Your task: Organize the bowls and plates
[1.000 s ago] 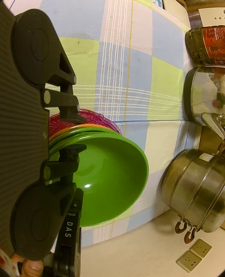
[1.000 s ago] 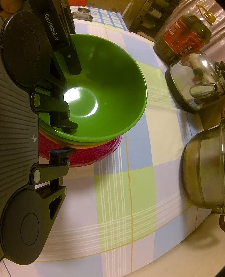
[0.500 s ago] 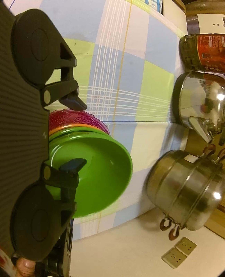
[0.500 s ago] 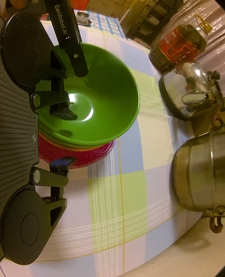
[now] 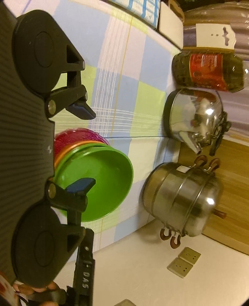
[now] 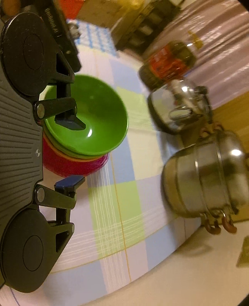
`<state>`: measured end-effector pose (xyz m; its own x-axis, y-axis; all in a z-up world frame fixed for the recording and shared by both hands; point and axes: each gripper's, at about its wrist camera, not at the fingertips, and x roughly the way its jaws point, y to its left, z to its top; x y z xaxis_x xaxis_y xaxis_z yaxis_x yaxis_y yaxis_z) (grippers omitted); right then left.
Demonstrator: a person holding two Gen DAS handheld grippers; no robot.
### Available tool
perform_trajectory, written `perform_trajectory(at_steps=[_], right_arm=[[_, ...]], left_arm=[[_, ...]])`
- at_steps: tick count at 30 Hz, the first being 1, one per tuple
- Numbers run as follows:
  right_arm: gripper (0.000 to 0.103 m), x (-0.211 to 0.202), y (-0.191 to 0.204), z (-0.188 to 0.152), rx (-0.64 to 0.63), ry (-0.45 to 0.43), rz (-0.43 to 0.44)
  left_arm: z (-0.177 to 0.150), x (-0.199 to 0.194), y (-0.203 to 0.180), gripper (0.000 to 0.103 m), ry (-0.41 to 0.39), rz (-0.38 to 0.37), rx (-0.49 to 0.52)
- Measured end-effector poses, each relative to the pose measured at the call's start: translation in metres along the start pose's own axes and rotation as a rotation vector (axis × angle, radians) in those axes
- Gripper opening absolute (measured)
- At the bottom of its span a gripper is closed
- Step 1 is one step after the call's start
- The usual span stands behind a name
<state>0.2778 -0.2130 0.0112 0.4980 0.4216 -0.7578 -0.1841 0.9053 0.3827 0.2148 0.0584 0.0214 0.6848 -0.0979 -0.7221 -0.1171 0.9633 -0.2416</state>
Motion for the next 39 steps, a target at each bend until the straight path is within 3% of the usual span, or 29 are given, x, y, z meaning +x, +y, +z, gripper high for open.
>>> perform_trajectory(at_steps=[4,6,7,8,10,21,26,31,39], right_arm=[[0.057,-0.020,-0.006,-0.018,0.018,-0.030,0.007],[0.060,-0.027,-0.010,-0.028,0.038,-0.025,0.017],[0.064,-0.030,-0.012,-0.035,0.052,-0.021,0.027],[0.071,-0.033,-0.014,-0.041,0.064,-0.020,0.037],[0.078,-0.038,-0.016,-0.055,0.078,-0.019,0.050],[0.078,-0.066,-0.022,-0.120,0.129,0.014,0.032],[0.078,-0.078,-0.007,-0.139,0.014,-0.007,-0.038],[0.078,-0.085,0.005,-0.159,-0.078,-0.011,-0.044],[0.078,-0.091,0.013,-0.173,-0.119,-0.016,-0.069]], left_arm=[[-0.021,-0.022,0.001,0.069,-0.021,0.021,-0.002],[-0.033,-0.033,0.002,0.078,-0.024,0.022,-0.010],[-0.038,-0.036,0.003,0.085,-0.020,0.022,-0.012],[-0.043,-0.041,0.003,0.086,-0.021,0.025,-0.014],[-0.054,-0.048,0.001,0.086,-0.018,0.028,-0.010],[-0.106,-0.077,-0.018,0.086,0.016,0.075,0.044],[-0.125,-0.082,-0.018,0.080,0.055,0.085,0.030],[-0.140,-0.089,-0.014,0.075,0.062,0.098,0.013],[-0.152,-0.096,-0.014,0.075,0.076,0.102,0.023]])
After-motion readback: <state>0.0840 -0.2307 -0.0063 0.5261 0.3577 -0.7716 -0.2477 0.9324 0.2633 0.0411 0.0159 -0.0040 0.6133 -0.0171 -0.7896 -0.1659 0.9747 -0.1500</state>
